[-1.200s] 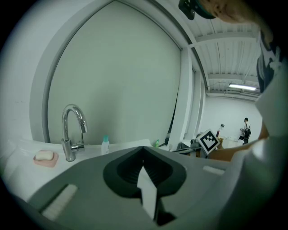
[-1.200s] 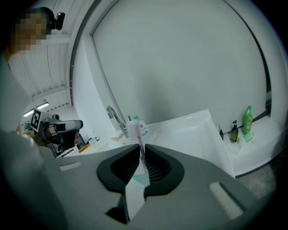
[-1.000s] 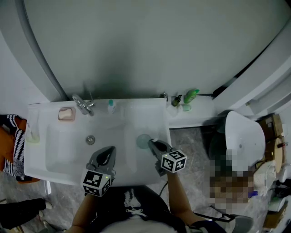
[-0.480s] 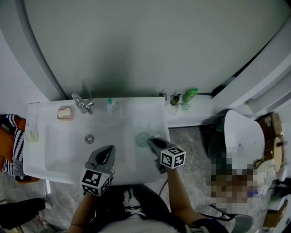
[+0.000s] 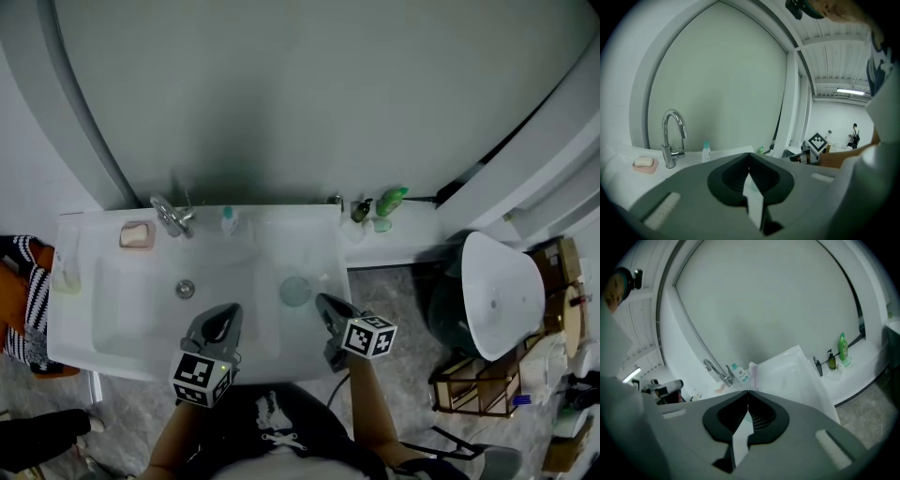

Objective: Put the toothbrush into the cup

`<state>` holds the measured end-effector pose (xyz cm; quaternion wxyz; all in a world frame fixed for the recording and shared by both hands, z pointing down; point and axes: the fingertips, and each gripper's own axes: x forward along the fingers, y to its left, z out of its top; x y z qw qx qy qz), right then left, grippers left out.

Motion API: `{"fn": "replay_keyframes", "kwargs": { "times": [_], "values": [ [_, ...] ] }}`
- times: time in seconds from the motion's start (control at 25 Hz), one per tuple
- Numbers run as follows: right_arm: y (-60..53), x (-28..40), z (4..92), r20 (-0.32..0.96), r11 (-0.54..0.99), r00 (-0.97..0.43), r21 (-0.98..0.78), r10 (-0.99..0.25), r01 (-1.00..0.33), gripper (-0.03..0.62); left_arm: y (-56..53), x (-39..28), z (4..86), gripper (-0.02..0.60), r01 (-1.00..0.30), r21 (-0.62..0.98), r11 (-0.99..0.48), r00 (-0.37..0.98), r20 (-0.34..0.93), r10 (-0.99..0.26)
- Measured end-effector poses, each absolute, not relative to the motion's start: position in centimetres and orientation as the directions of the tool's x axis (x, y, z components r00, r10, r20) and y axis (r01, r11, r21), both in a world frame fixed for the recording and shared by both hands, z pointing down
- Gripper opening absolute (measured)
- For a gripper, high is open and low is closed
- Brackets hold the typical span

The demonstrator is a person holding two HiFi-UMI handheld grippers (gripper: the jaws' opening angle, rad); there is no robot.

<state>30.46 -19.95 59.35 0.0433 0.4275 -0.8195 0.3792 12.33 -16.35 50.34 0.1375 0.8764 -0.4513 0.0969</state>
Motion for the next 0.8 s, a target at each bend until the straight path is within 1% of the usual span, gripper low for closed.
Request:
{"fn": "replay_keyframes", "kwargs": {
  "times": [0.04,0.2,0.28,0.44,0.6,0.8],
  "values": [
    [-19.5,30.5,58.3,0.355,0.343,-0.644,-0.621,-0.678,-0.704,0.002,-16.3,12.5,50.2,0.0,-0.815,0.155,-0.558,0.577,0.288,-0.764],
    [-17.2,29.2,54.3,0.176,0.373,-0.709,-0.751,-0.683,-0.546,0.0,-16.3,13.2,49.8,0.0,-0.806,0.152,-0.572,0.59,0.276,-0.759],
    [-16.1,28.4,53.3,0.131,0.374,-0.721,-0.784,-0.681,-0.495,0.0,-16.1,13.7,49.8,0.0,-0.798,0.147,-0.585,0.6,0.28,-0.749],
    [-14.7,27.1,53.3,0.129,0.383,-0.741,-0.791,-0.659,-0.477,0.0,-15.8,14.7,49.8,0.0,-0.784,0.141,-0.605,0.617,0.281,-0.735],
    [-14.2,27.2,54.1,0.141,0.358,-0.746,-0.81,-0.651,-0.465,0.0,-15.3,15.1,49.8,0.0,-0.778,0.142,-0.612,0.625,0.285,-0.727],
    [-13.9,27.7,54.6,0.17,0.361,-0.745,-0.791,-0.645,-0.493,0.0,-14.8,15.2,50.3,0.0,-0.779,0.123,-0.615,0.619,0.306,-0.723]
  ]
}}
